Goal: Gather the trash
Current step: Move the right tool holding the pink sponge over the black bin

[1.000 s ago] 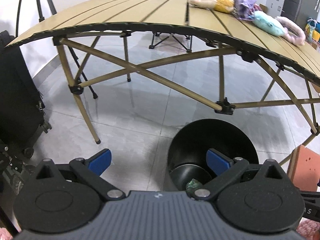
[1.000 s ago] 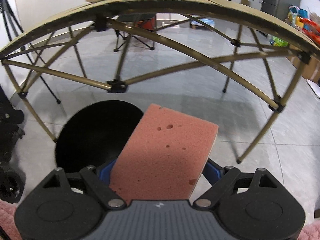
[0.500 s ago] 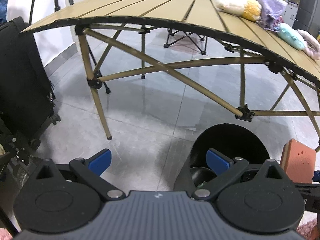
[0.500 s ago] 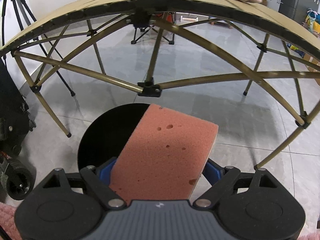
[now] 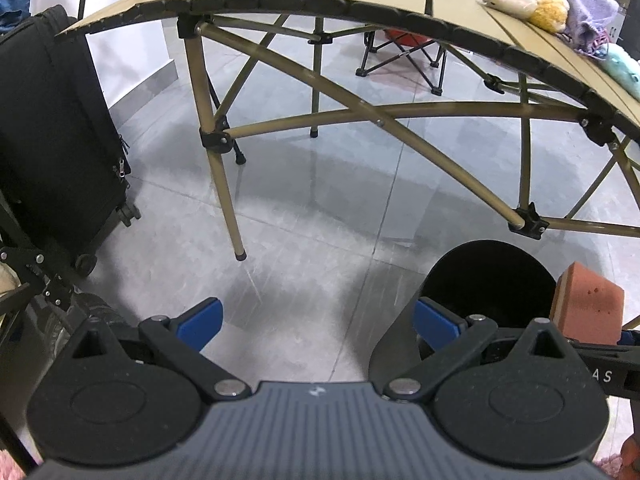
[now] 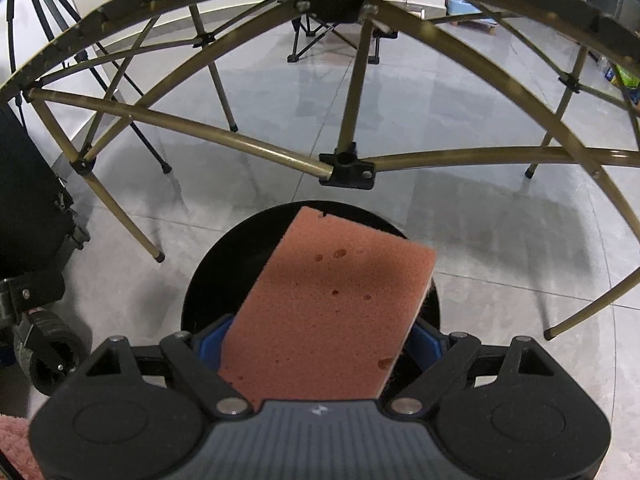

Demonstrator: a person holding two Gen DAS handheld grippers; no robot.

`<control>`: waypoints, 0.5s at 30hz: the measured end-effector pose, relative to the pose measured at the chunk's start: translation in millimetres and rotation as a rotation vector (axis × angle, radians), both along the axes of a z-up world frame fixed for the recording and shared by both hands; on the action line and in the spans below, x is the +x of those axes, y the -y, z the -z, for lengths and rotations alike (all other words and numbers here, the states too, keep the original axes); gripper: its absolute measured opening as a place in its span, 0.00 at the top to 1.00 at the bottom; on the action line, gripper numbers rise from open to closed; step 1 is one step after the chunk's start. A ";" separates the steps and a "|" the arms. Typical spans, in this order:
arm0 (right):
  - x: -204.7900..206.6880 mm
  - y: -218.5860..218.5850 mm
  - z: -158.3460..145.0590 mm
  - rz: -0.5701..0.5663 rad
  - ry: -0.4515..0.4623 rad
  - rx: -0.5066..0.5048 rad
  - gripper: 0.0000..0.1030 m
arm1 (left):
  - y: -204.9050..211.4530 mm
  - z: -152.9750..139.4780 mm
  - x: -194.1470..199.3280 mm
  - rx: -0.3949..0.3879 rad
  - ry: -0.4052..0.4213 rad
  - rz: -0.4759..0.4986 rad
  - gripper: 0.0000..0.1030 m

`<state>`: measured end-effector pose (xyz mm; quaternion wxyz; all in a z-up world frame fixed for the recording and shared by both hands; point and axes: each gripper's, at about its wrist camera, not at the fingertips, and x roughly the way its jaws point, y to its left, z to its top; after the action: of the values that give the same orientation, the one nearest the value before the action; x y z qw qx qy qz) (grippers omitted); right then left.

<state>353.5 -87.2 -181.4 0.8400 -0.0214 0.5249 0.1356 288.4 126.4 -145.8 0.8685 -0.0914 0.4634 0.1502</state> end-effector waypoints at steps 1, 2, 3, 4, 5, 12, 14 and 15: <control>1.9 -1.0 1.7 0.000 -0.004 0.002 0.15 | -0.2 0.3 0.4 0.001 -0.002 -0.001 0.00; 3.2 -1.5 3.1 0.000 -0.008 0.004 0.15 | -0.4 0.7 0.8 0.001 -0.003 -0.002 0.00; 4.6 -2.2 4.7 0.001 -0.013 0.005 0.14 | -1.0 1.3 1.1 0.002 -0.006 -0.004 0.00; 5.6 -2.8 6.5 0.001 -0.018 0.005 0.14 | -1.9 1.9 1.4 0.003 -0.009 -0.007 0.00; 6.7 -3.9 8.0 0.000 -0.022 0.003 0.14 | -2.9 2.5 1.5 0.003 -0.012 -0.011 0.00; 9.4 -11.1 13.4 -0.018 -0.028 0.012 0.14 | -8.7 6.6 2.7 0.000 -0.030 -0.028 0.00; 10.8 -11.6 13.2 -0.020 -0.022 0.019 0.13 | -10.1 6.6 2.5 -0.004 -0.030 -0.029 0.00; 11.5 -11.6 13.6 -0.019 -0.020 0.020 0.08 | -10.6 6.3 2.2 -0.007 -0.030 -0.028 0.00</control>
<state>365.0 -75.6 -195.0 0.8335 -0.0165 0.5317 0.1490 290.6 137.0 -152.1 0.8590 -0.0988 0.4754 0.1621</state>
